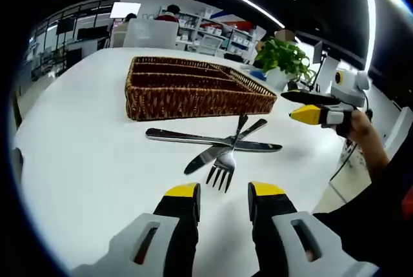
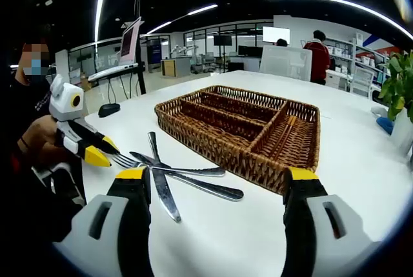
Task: Arrange the knives, forks, and spoons in their matching storage slots by inserting each utensil handle-first until every utensil is classified and aligned in the correct compartment
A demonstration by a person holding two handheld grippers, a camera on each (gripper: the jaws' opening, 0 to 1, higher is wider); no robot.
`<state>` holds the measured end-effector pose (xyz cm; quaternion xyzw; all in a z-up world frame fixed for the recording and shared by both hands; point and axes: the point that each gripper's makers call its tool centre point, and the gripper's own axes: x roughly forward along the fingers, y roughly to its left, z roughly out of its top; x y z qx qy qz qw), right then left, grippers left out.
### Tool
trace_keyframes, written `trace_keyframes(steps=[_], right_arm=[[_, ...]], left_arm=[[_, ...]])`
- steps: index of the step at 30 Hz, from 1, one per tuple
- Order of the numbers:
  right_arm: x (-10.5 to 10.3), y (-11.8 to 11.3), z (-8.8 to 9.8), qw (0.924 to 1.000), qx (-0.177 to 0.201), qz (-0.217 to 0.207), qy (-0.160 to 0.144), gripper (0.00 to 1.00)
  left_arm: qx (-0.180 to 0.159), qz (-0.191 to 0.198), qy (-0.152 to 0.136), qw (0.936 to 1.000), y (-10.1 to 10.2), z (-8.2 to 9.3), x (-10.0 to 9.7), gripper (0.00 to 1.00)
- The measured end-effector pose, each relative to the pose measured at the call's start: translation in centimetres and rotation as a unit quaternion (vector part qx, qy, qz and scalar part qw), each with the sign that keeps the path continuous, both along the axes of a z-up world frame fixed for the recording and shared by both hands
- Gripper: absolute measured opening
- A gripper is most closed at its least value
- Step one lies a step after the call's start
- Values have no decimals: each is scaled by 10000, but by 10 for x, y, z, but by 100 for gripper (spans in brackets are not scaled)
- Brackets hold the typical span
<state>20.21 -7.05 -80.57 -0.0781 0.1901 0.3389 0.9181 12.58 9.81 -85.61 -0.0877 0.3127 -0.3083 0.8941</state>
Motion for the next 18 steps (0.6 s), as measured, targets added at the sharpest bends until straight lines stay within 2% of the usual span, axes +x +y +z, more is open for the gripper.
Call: trace_keyframes(steps=[8, 14, 18], right_arm=[[0, -1, -3, 10000, -21, -11, 19, 84], [1, -2, -2, 10000, -5, -45, -9, 84], [1, -4, -4, 10000, -21, -66, -1, 84]], left_arm=[[-291, 162, 261, 9991, -2, -2, 8, 22], [-274, 208, 408, 9986, -4, -7, 11, 16], [-218, 149, 398, 9989, -5, -9, 10, 13]])
